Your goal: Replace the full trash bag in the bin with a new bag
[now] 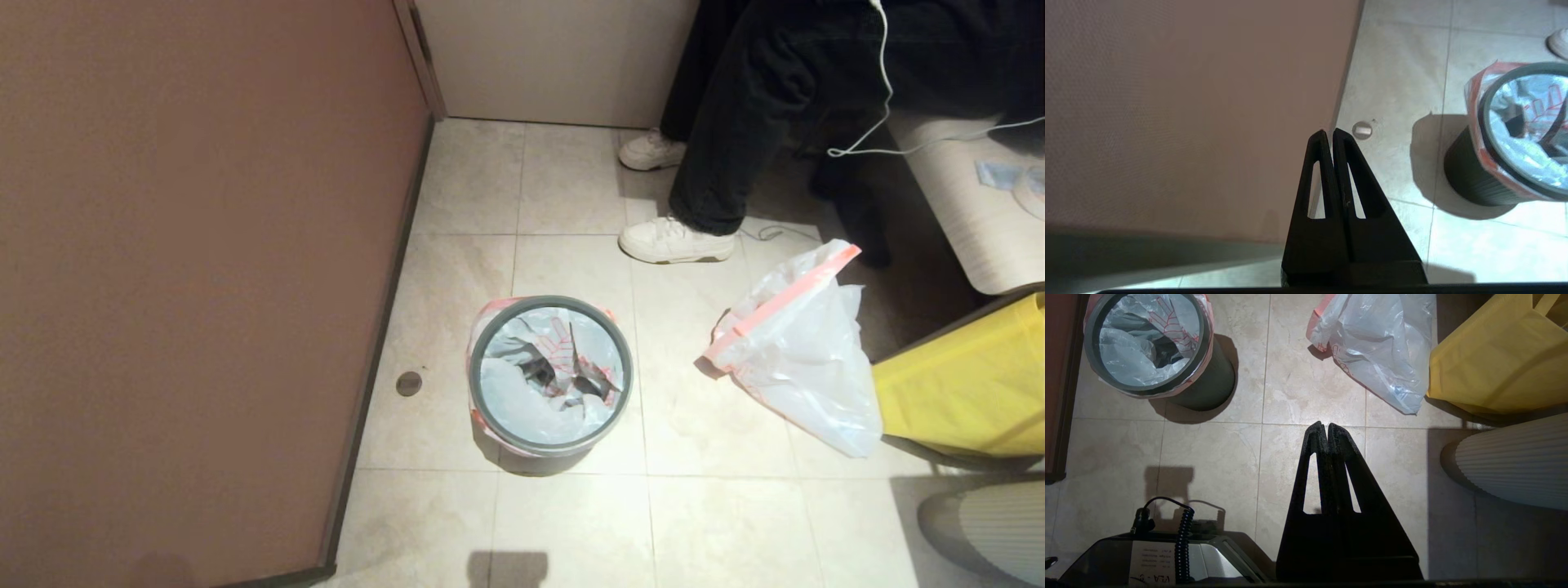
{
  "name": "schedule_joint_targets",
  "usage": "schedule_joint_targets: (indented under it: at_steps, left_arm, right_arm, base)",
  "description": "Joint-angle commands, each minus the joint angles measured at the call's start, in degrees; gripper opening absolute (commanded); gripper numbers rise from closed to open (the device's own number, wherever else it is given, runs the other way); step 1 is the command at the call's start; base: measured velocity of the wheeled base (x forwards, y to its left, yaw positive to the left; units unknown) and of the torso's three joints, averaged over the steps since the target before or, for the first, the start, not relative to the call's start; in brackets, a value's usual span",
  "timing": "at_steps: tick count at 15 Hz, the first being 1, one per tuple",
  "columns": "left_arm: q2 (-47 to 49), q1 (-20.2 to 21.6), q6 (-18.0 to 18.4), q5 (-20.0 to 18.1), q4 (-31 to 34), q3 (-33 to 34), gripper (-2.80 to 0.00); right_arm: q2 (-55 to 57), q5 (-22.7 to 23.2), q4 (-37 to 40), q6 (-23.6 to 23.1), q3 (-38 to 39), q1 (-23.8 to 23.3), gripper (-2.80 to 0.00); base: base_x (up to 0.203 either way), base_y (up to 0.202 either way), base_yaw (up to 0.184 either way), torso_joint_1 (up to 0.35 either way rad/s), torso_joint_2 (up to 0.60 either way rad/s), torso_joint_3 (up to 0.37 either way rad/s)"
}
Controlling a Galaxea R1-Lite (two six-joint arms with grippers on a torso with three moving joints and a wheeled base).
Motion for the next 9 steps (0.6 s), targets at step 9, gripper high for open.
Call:
schedule_joint_targets:
  at_steps: [9]
  left_arm:
    - [-16.49,3.63,-1.74,-17.73,8.13,8.99,-2.8]
  right_arm:
    - [-15.39,-1.08,-0.76,-4.68,15.28,0.0,-2.8]
  base:
    - [0.0,0.0,0.0,0.0,0.0,0.0]
